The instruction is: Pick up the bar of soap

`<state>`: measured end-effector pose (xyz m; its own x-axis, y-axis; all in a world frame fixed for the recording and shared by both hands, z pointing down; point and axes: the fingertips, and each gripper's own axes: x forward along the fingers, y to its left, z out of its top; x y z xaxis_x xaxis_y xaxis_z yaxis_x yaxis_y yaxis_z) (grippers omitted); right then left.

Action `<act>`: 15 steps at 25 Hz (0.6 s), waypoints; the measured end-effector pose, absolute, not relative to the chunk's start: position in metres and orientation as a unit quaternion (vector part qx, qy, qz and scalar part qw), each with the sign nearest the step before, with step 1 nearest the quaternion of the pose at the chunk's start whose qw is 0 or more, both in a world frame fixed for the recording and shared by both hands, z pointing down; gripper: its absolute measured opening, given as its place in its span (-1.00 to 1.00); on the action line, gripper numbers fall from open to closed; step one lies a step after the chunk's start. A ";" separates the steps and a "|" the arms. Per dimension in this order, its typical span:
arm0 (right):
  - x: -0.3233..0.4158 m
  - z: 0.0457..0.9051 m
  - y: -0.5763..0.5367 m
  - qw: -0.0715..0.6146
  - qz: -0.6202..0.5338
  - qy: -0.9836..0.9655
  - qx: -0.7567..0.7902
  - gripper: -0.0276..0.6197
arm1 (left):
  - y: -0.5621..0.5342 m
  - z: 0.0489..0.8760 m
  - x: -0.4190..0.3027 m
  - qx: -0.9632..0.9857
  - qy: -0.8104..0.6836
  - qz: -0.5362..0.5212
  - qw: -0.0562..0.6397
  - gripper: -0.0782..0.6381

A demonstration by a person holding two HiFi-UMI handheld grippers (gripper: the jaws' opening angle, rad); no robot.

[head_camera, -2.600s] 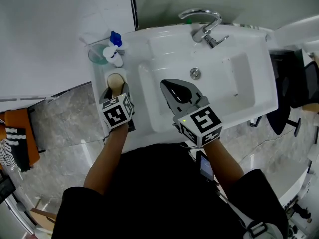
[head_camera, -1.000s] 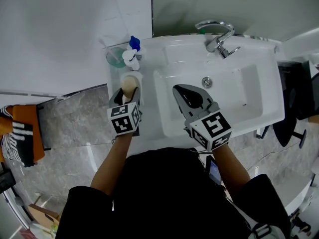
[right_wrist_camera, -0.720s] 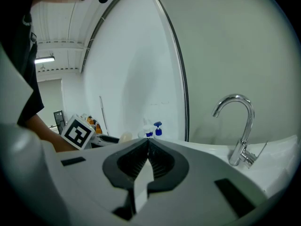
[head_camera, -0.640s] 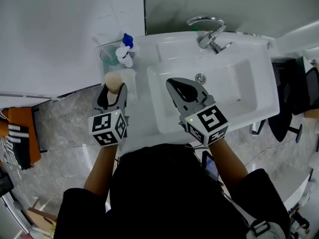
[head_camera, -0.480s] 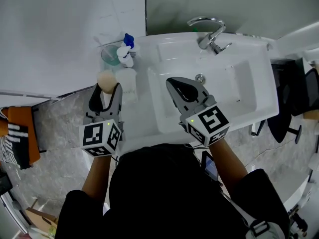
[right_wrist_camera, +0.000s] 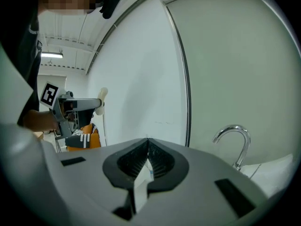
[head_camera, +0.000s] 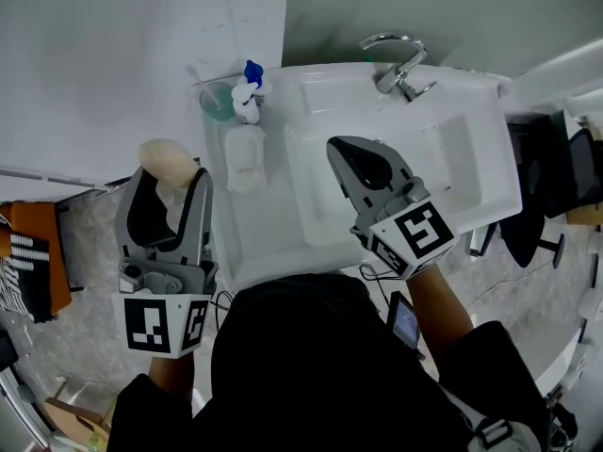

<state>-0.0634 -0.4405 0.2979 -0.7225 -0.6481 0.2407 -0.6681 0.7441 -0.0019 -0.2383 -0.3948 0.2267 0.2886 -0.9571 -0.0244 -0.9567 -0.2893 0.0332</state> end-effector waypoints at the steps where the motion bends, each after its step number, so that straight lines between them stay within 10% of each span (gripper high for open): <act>1: -0.064 0.295 -0.439 0.112 0.042 -0.926 0.359 -0.90 | -0.392 0.221 -0.240 0.806 -0.592 -0.025 0.000 -0.04; 15: -0.072 0.299 -0.396 0.144 0.030 -0.912 0.384 -0.90 | -0.342 0.216 -0.246 0.829 -0.558 -0.048 -0.013 -0.04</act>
